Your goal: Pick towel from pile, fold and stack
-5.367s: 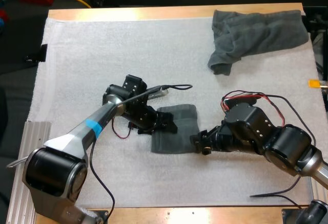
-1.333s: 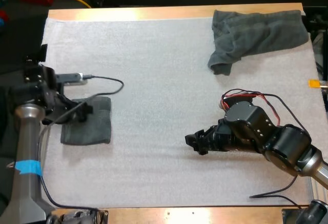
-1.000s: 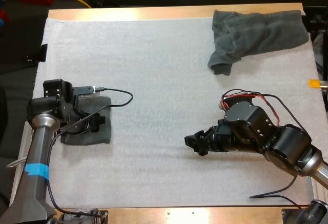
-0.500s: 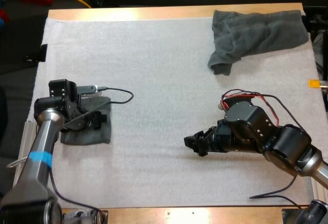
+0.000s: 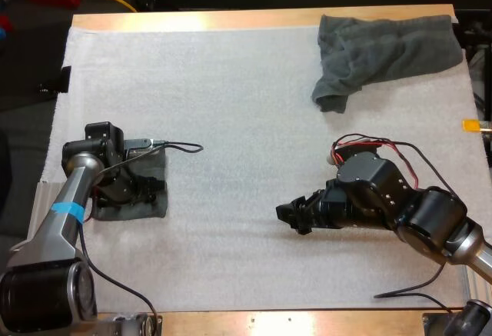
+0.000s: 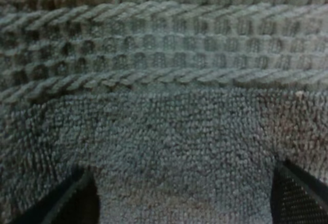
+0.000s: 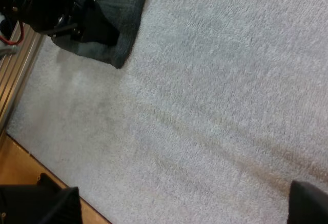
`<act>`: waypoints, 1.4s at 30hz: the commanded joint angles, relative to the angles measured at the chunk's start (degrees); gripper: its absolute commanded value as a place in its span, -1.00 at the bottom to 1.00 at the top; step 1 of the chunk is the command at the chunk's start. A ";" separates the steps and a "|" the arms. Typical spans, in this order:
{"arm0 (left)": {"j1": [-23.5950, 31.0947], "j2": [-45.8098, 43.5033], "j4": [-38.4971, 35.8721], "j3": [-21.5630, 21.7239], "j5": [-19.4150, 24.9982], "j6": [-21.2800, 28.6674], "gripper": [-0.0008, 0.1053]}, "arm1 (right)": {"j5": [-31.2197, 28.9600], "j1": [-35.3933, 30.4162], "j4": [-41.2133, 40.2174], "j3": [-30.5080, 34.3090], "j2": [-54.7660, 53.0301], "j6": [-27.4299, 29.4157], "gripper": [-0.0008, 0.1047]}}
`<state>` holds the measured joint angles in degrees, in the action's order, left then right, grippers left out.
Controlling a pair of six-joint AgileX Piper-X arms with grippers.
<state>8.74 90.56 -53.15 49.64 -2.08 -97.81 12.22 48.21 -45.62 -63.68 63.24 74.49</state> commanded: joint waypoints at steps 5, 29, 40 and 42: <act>-0.11 -3.57 -2.79 2.25 0.61 0.35 0.32 | 0.50 0.06 0.37 -0.14 -0.42 0.70 0.47; -0.26 -34.58 -10.28 3.57 -5.89 0.35 0.32 | -4.01 -9.15 0.07 -0.14 -0.42 4.53 0.47; -0.39 -42.02 -12.83 3.57 -9.31 -0.21 0.32 | -2.93 -24.25 -5.66 -0.14 -0.42 11.26 0.47; -1.04 -42.91 -12.82 3.57 -9.31 -0.56 0.32 | -2.93 -26.79 -7.12 -0.14 -0.42 11.84 0.47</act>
<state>7.99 48.08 -65.95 52.83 -11.06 -97.97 8.69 21.51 -51.55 -63.68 63.24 85.24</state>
